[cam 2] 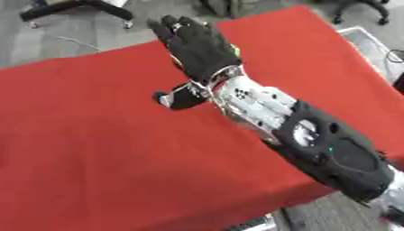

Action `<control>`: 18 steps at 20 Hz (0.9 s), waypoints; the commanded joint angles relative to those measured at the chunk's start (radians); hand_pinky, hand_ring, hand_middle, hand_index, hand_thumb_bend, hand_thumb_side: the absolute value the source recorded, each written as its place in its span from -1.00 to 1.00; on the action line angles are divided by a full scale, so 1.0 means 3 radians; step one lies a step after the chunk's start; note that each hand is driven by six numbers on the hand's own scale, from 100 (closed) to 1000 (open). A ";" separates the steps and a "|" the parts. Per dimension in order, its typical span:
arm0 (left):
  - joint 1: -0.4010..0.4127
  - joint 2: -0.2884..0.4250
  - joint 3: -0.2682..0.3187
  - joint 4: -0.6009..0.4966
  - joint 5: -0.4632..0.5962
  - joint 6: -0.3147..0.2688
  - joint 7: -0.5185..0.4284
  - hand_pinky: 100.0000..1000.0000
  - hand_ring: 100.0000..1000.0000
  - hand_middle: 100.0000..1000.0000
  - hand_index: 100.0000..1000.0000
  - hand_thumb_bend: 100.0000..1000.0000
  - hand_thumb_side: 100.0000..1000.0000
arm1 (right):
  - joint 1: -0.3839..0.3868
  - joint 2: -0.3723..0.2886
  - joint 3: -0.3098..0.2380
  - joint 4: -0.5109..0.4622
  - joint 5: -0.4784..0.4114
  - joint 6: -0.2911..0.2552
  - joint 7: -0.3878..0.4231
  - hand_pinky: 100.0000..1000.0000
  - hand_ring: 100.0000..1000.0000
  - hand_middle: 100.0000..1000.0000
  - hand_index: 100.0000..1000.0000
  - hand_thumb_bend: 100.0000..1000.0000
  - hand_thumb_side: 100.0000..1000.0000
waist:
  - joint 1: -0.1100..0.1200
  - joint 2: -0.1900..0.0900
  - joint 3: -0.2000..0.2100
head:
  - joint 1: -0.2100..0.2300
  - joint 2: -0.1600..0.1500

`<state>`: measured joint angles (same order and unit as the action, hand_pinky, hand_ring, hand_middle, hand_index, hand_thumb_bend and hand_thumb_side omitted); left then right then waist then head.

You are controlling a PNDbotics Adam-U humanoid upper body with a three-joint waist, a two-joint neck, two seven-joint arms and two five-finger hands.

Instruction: Pick up the objects with one hand, pass them to the other hand, and then place them into the box on the other side of the table.

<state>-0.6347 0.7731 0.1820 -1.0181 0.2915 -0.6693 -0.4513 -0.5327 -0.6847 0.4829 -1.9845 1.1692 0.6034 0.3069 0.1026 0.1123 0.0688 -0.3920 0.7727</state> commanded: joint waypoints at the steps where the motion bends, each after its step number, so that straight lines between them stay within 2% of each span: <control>1: 0.0044 0.0028 0.0194 -0.0473 0.0877 0.0070 -0.1134 0.50 0.27 0.32 0.78 0.33 0.25 | 0.0028 -0.0233 -0.0170 -0.0052 -0.0290 0.0563 -0.0167 -1.00 0.45 0.58 0.83 -0.13 -0.01 | -0.0005 -0.0027 0.0045 | -0.0224 -0.0009; 3: 0.0095 -0.0046 0.0279 -0.0647 0.1130 0.0307 -0.1359 0.50 0.26 0.31 0.77 0.30 0.24 | 0.0075 -0.0308 -0.0270 -0.0052 -0.0434 0.0870 -0.0264 -1.00 0.42 0.55 0.79 -0.19 0.04 | -0.0008 -0.0012 0.0097 | -0.0320 -0.0009; 5: 0.0128 -0.0129 0.0346 -0.0813 0.1272 0.0498 -0.1475 0.50 0.26 0.31 0.76 0.28 0.23 | 0.0119 -0.0362 -0.0447 -0.0033 -0.0580 0.0975 -0.0339 -1.00 0.39 0.53 0.76 -0.23 0.07 | -0.0012 0.0007 0.0150 | -0.0405 -0.0009; 7: 0.0136 -0.0213 0.0373 -0.0958 0.1333 0.0669 -0.1508 0.50 0.26 0.30 0.76 0.27 0.23 | 0.0138 -0.0379 -0.0631 0.0113 -0.0684 0.1003 -0.0428 -1.00 0.36 0.50 0.72 -0.26 0.10 | -0.0014 0.0026 0.0207 | -0.0484 -0.0009; 10: 0.0093 -0.0374 0.0387 -0.1197 0.1353 0.0834 -0.1518 0.50 0.27 0.31 0.76 0.25 0.23 | 0.0112 -0.0349 -0.0806 0.0587 -0.0937 0.1011 -0.0762 -1.00 0.35 0.49 0.71 -0.28 0.12 | -0.0023 0.0076 0.0347 | -0.0663 -0.0009; 12: 0.0073 -0.0439 0.0384 -0.1298 0.1350 0.0914 -0.1519 0.50 0.27 0.31 0.76 0.25 0.23 | 0.0100 -0.0341 -0.0825 0.0815 -0.1185 0.1012 -0.1051 -1.00 0.35 0.49 0.71 -0.28 0.12 | -0.0029 0.0096 0.0403 | -0.0731 -0.0009; 15: 0.0064 -0.0471 0.0390 -0.1362 0.1349 0.0977 -0.1519 0.50 0.27 0.31 0.76 0.24 0.23 | 0.0101 -0.0338 -0.0778 0.0973 -0.1568 0.1012 -0.1465 -1.00 0.34 0.47 0.69 -0.31 0.16 | -0.0033 0.0107 0.0431 | -0.0768 -0.0009; 18: 0.0032 -0.0596 0.0405 -0.1517 0.1402 0.1024 -0.1519 0.50 0.27 0.31 0.77 0.23 0.22 | 0.0158 -0.0374 -0.0926 0.1179 -0.1769 0.1012 -0.1673 -1.00 0.33 0.45 0.68 -0.33 0.19 | -0.0056 0.0207 0.0597 | -0.0981 -0.0086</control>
<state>-0.6075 0.5789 0.2882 -1.4418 0.7007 -0.2916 -0.8290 -0.4748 -0.7656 0.2300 -1.6438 0.6656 0.9067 -0.1649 0.0876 0.1949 0.2600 -0.6664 0.7621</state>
